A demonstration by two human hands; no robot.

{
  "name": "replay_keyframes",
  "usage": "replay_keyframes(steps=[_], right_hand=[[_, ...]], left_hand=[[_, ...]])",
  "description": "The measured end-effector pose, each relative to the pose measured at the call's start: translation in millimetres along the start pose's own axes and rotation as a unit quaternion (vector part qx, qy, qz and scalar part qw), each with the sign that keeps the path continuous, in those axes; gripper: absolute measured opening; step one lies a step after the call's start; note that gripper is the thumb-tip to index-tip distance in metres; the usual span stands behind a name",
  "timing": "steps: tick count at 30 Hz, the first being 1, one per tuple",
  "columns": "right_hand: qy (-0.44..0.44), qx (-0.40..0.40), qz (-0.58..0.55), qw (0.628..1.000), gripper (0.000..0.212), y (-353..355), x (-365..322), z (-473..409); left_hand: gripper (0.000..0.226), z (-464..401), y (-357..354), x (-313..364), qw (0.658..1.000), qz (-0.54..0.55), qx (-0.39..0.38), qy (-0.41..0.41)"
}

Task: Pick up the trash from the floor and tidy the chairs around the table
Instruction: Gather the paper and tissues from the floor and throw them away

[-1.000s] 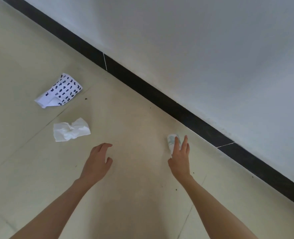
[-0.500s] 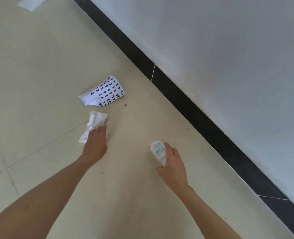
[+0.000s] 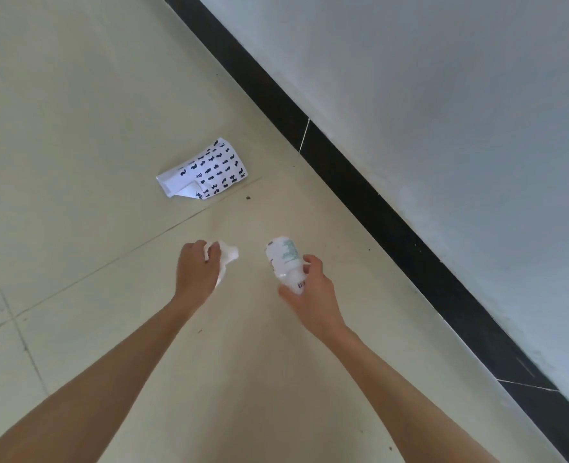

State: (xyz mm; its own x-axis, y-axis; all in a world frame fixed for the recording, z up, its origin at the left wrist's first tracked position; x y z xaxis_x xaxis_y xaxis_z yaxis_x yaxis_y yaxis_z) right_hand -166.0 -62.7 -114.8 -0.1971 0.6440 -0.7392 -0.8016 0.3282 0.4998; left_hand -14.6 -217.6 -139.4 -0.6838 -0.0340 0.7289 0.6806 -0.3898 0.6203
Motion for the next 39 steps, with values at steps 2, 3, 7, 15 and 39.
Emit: replay_keyframes(steps=[2, 3, 7, 15, 39], right_hand=[[0.021, -0.007, -0.027, 0.999, 0.052, 1, -37, -6], [0.035, -0.011, -0.041, 0.998, 0.05, 1, -59, -8], [0.085, -0.041, -0.034, 0.995, 0.044, -23, -144, -3], [0.266, -0.171, 0.24, 0.918, 0.059, -52, -220, -5], [0.314, -0.198, 0.567, 0.736, 0.085, -153, -185, -237]], left_hand=[[0.025, 9, -10, 5, 0.95, 0.264, -0.091, 0.138], [0.035, 14, -11, 15, 0.91, 0.356, -0.133, 0.167], [0.054, 25, 21, 72, 0.839, 0.462, -0.27, 0.1], [0.029, -13, 117, 38, 0.873, 0.434, -0.14, 0.174], [0.052, -167, 87, -37, 0.918, 0.314, -0.081, 0.227]])
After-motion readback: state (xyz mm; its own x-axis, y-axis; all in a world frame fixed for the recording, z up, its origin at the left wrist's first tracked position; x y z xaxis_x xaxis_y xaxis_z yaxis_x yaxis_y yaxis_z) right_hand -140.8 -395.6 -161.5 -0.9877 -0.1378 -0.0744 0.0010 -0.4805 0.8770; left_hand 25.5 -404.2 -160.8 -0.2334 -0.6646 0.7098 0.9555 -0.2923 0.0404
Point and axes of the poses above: each hand's wrist, its own z-axis away from the middle knuckle, its own y-axis out of the back of the hand, x = y × z, the point moved 8 cm from there along -z, towards the middle knuckle, and after that the axes turned 1 degree about -y, right-handed, at the moved point
